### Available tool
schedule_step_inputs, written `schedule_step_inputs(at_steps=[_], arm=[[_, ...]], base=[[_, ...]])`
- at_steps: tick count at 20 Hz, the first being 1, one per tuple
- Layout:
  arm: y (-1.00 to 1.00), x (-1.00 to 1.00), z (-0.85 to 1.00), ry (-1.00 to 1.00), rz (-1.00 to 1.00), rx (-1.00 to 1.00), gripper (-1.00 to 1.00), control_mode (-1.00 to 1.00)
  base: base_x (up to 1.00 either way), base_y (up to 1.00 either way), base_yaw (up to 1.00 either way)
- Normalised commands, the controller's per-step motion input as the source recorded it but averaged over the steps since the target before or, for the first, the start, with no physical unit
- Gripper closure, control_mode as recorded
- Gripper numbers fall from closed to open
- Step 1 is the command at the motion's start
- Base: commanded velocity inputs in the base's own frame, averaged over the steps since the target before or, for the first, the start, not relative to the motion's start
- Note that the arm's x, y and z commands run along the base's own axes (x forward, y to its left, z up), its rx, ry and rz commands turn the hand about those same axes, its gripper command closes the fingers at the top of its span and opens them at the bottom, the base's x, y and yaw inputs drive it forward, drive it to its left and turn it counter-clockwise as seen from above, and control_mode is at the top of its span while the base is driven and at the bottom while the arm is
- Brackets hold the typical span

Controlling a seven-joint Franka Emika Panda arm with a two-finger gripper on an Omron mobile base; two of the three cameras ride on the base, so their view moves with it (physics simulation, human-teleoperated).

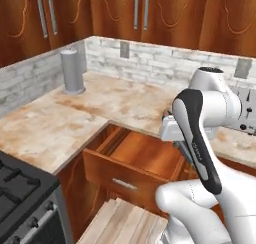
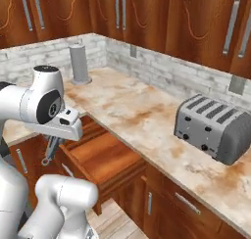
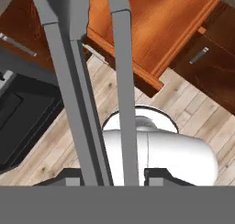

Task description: Take the tongs from the drawer on the left and place them on the dining counter next to the tray containing the kebab skewer.

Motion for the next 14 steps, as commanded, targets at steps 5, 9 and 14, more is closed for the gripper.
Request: schedule_step_inputs(at_steps=[5, 9, 14], arm=[[0.0, 0.0, 0.0, 0.0, 0.0, 0.0, 1.0, 1.0], [0.0, 0.0, 0.0, 0.0, 0.0, 0.0, 1.0, 1.0], [0.0, 0.0, 0.0, 0.0, 0.0, 0.0, 1.0, 1.0]], base=[[-0.04, 0.0, 1.0], [0.0, 0.0, 1.0], [0.0, 0.0, 1.0]])
